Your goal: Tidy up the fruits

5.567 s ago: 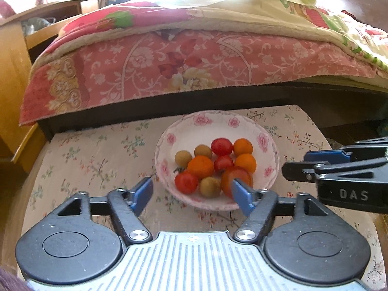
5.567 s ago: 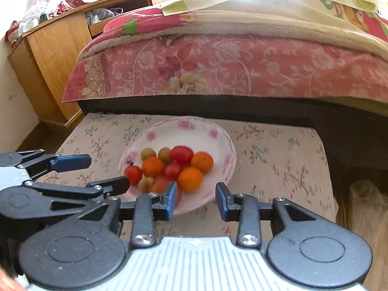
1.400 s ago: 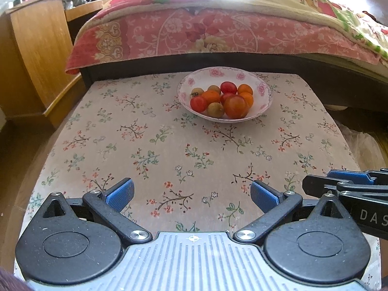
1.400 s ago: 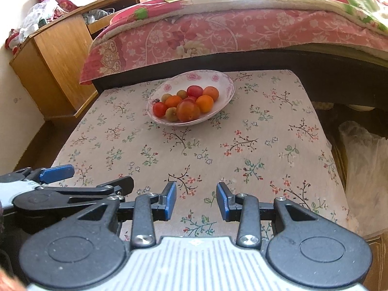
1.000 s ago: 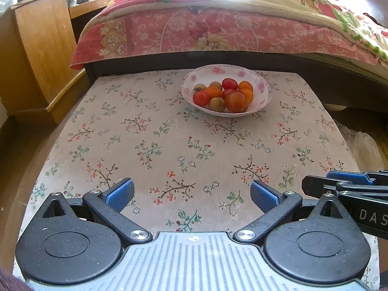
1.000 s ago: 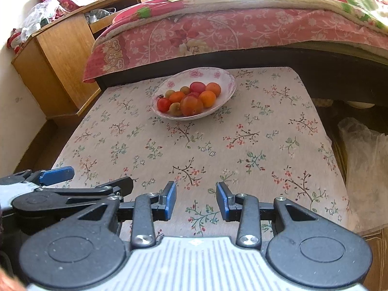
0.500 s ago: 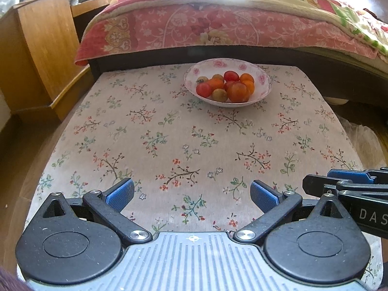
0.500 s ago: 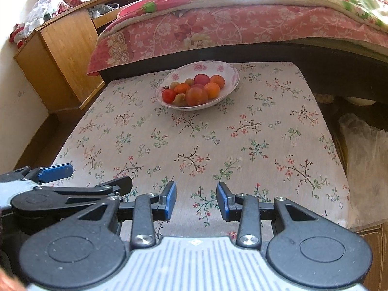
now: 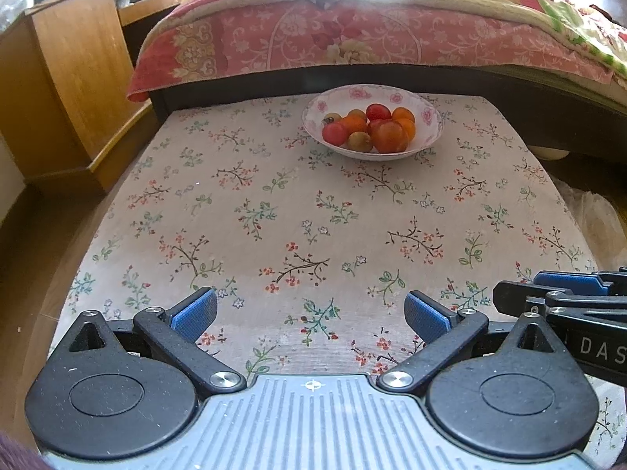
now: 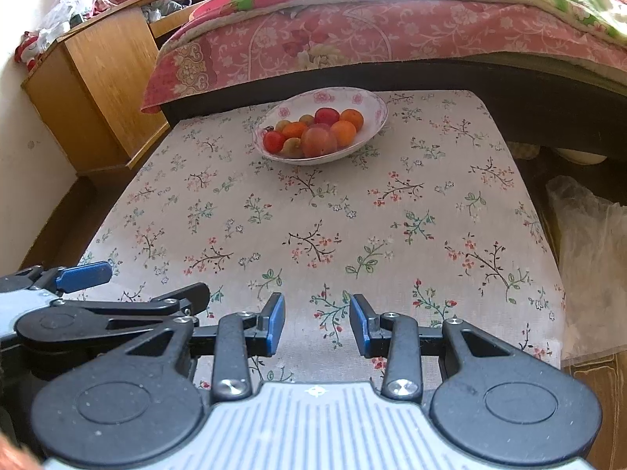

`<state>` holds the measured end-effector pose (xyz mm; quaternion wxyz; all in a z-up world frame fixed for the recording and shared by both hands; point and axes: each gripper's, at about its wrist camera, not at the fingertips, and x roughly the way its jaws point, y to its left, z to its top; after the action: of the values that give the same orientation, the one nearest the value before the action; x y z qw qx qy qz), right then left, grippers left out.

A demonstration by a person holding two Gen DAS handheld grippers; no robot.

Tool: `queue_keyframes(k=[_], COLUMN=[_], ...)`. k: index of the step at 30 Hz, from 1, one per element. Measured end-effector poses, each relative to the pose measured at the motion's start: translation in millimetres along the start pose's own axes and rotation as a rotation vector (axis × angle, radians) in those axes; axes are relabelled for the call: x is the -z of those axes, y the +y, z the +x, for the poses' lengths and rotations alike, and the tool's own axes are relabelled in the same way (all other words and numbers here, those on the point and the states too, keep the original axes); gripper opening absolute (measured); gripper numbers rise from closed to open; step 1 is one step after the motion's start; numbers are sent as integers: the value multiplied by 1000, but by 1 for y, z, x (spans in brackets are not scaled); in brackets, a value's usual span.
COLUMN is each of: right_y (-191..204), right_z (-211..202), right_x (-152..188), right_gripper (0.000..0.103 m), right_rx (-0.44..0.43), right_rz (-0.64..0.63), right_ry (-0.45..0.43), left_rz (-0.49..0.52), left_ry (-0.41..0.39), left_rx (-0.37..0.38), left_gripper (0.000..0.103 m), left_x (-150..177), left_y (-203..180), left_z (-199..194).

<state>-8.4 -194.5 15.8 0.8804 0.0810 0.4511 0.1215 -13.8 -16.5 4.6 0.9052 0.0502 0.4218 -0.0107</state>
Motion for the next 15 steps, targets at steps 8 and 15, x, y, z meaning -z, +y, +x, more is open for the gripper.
queue_keyframes(k=[8,15], right_y=[-1,-2], right_z=[4,5], right_x=[1,0], right_gripper=[39,39], right_rx=[5,6], right_rz=[2,3], right_ry=[16,21], left_rz=[11,14], left_ry=[12,15], left_rx=[-6,-9], left_gripper=[103,103], left_x=[1,1], left_y=[-1,-2], left_z=[3,4])
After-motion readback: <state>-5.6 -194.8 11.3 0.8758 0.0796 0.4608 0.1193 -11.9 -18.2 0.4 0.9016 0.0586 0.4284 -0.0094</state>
